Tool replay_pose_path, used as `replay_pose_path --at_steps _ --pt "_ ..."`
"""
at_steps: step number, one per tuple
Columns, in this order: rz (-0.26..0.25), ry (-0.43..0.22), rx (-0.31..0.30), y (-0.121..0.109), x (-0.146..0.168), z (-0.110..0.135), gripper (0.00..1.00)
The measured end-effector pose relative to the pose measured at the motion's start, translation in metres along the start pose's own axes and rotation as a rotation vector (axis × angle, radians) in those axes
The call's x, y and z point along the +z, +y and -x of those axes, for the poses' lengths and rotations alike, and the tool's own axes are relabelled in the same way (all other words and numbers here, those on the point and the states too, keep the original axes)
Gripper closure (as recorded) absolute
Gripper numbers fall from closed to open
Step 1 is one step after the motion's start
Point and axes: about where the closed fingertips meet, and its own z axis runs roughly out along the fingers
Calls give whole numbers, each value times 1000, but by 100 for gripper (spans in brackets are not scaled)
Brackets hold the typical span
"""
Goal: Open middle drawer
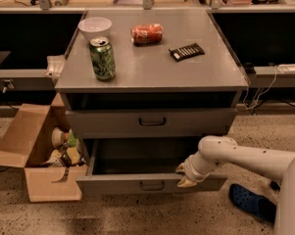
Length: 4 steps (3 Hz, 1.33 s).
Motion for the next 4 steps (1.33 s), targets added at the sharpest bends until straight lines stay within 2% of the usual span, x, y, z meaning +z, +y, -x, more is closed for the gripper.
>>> replay_pose_path --at_steps 1,4 --pt "25 -23 9 15 -4 2 100" --pt "92 -114 42 55 -6 10 100"
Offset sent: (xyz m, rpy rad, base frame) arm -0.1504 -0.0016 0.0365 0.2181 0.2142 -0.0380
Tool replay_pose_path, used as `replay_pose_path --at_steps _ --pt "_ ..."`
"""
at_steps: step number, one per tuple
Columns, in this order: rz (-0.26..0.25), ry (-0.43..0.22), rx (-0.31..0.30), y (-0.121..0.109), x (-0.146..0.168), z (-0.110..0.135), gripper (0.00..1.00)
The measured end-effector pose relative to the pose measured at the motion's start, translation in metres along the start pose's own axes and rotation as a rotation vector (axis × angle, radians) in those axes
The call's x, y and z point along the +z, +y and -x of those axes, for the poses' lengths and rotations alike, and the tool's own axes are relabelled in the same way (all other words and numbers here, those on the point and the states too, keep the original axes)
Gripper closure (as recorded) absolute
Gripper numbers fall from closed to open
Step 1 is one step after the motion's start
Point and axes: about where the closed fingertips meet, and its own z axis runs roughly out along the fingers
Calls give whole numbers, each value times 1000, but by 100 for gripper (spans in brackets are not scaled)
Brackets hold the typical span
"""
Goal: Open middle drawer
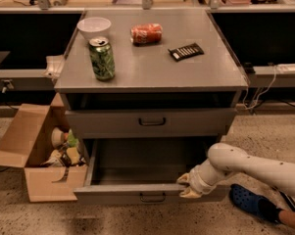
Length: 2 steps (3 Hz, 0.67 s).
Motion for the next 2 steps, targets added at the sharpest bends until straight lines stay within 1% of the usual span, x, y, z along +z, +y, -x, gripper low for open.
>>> replay_pose_path --at_steps 1,2 --pt "11 -14 -2 3 1 1 97" --pt "11 -14 -2 3 1 1 51"
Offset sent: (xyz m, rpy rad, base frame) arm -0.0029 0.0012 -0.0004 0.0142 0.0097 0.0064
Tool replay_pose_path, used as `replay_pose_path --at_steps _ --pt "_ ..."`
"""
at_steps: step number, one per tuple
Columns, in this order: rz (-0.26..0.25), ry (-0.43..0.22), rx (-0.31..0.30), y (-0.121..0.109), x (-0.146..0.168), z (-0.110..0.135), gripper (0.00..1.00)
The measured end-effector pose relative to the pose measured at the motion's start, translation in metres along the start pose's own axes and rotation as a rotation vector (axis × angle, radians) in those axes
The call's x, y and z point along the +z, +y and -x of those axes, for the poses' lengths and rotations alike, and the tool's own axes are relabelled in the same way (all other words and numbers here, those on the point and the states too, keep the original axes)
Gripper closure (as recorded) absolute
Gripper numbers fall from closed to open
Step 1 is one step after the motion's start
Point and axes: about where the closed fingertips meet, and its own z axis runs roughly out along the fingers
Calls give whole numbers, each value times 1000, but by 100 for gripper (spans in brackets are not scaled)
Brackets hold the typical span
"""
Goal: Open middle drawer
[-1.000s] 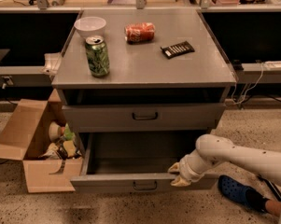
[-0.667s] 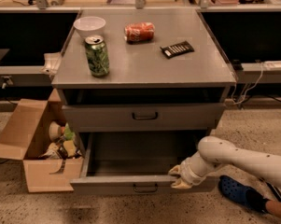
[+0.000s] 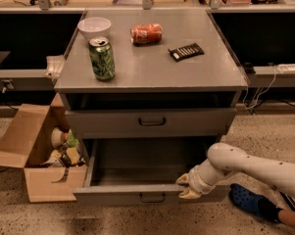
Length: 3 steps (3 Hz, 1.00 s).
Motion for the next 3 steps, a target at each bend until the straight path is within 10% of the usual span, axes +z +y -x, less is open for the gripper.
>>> replay_pose_path --at_steps 2,3 --pt "0 0 0 0 0 0 3" --pt "0 0 0 0 0 0 0"
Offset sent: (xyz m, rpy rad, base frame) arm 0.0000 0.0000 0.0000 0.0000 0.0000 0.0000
